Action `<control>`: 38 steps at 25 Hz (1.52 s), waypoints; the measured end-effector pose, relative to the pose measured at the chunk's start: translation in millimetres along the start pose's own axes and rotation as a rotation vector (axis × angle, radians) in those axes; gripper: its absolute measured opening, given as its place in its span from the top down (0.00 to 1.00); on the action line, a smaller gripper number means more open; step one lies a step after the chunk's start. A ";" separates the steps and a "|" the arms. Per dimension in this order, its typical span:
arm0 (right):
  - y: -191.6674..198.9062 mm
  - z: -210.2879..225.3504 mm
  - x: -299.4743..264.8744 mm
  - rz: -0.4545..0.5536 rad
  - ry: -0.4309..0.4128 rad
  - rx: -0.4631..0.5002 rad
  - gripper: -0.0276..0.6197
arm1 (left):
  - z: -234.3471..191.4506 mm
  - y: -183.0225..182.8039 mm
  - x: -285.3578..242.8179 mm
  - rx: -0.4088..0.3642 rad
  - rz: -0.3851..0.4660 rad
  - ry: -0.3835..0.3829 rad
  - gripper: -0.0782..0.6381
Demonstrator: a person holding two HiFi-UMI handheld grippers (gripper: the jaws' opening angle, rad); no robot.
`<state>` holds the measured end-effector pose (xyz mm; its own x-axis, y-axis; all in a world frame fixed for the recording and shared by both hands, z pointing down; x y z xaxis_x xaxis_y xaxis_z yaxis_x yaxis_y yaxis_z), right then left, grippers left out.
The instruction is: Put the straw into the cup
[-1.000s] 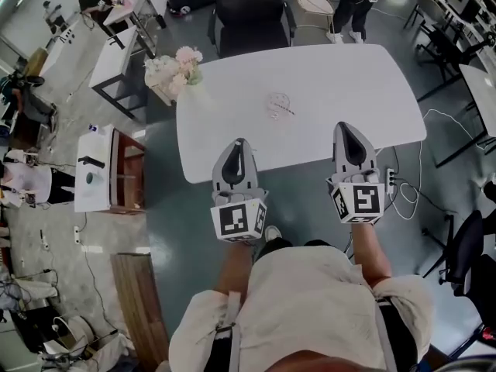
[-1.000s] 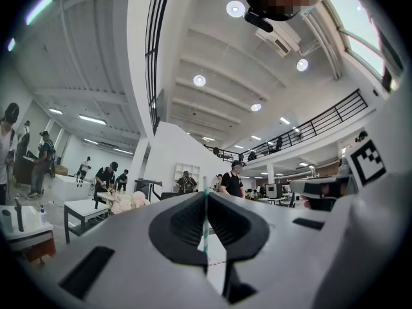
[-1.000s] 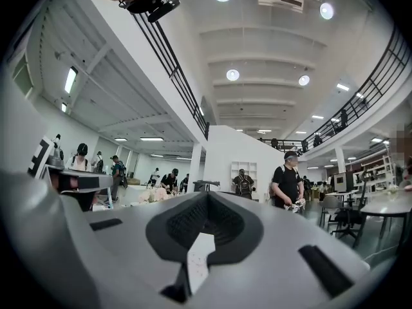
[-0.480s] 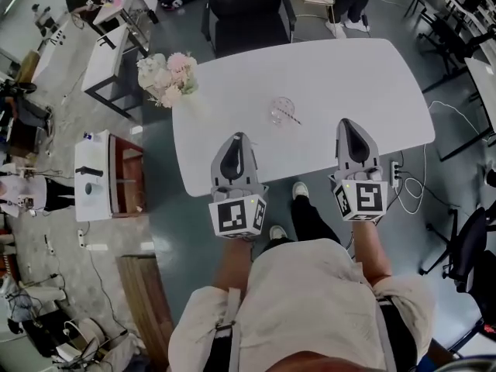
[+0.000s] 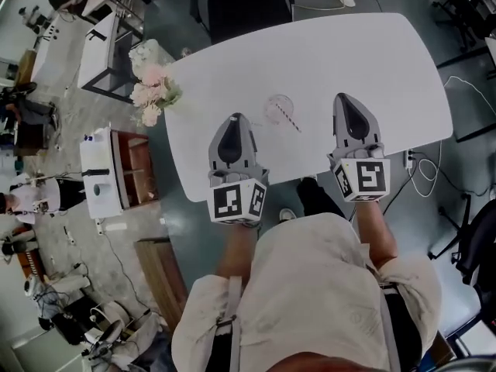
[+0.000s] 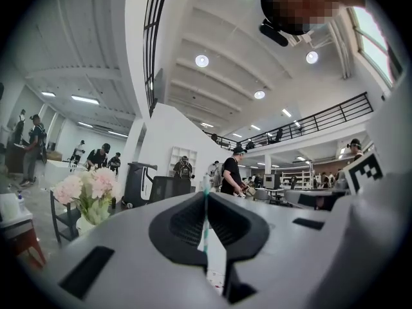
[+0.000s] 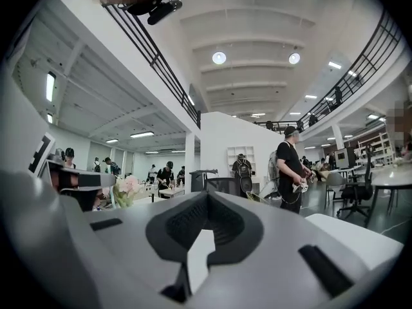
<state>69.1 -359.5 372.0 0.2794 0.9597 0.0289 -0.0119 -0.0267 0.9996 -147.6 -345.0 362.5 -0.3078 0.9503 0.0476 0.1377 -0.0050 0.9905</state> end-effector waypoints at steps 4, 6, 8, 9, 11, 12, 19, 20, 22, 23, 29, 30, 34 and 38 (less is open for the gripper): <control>12.6 15.4 -18.9 -0.043 -0.004 -0.011 0.95 | 3.5 17.0 -27.5 0.024 -0.055 0.000 0.87; 17.9 22.0 -29.2 -0.061 -0.009 -0.014 0.95 | 3.6 25.5 -39.0 0.043 -0.080 -0.005 0.87; 23.4 28.7 -41.0 -0.067 -0.014 -0.017 0.95 | 3.0 35.3 -51.9 0.056 -0.098 -0.007 0.87; 26.9 32.1 -46.8 -0.068 -0.017 -0.018 0.95 | 2.8 41.0 -58.4 0.062 -0.106 -0.008 0.87; 34.0 39.3 -55.0 -0.081 -0.023 -0.022 0.95 | 4.5 52.9 -68.6 0.079 -0.129 -0.014 0.87; 37.3 42.7 -56.9 -0.094 -0.026 -0.025 0.95 | 6.5 58.3 -71.2 0.092 -0.143 -0.019 0.87; 69.8 36.8 -75.8 -0.173 -0.071 -0.036 0.95 | -7.1 97.7 -74.7 0.202 -0.221 -0.077 0.87; 75.8 35.0 -79.0 -0.180 -0.079 -0.039 0.95 | -10.6 106.4 -75.7 0.216 -0.231 -0.087 0.87; 87.0 31.5 -84.4 -0.194 -0.095 -0.048 0.95 | -16.7 123.9 -76.7 0.242 -0.255 -0.110 0.87; 91.9 29.9 -86.8 -0.199 -0.104 -0.052 0.95 | -19.3 132.1 -76.9 0.258 -0.266 -0.121 0.87; 113.0 24.5 -102.6 -0.213 -0.137 -0.064 0.95 | -34.5 170.5 -78.3 0.339 -0.307 -0.182 0.87; 116.1 24.4 -104.3 -0.217 -0.140 -0.066 0.95 | -36.3 175.4 -78.0 0.354 -0.309 -0.190 0.87; 121.9 24.4 -106.4 -0.233 -0.154 -0.077 0.95 | -42.2 186.0 -74.9 0.391 -0.292 -0.229 0.87; 125.3 24.6 -108.0 -0.249 -0.169 -0.074 0.95 | -49.1 189.8 -75.7 0.437 -0.261 -0.268 0.87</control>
<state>61.1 -473.4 494.2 0.4380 0.8740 -0.2104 0.0092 0.2296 0.9732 -144.4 -433.1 553.2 -0.1426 0.9486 -0.2824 0.4833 0.3157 0.8165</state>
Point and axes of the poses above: the fingertips, and each gripper's own axes: x backward along the fingers, z to its right, y out of its underside, the point moved 3 cm from there along x, backward along the fingers, and after that the axes turned 3 degrees about z, right-handed, at the moved point
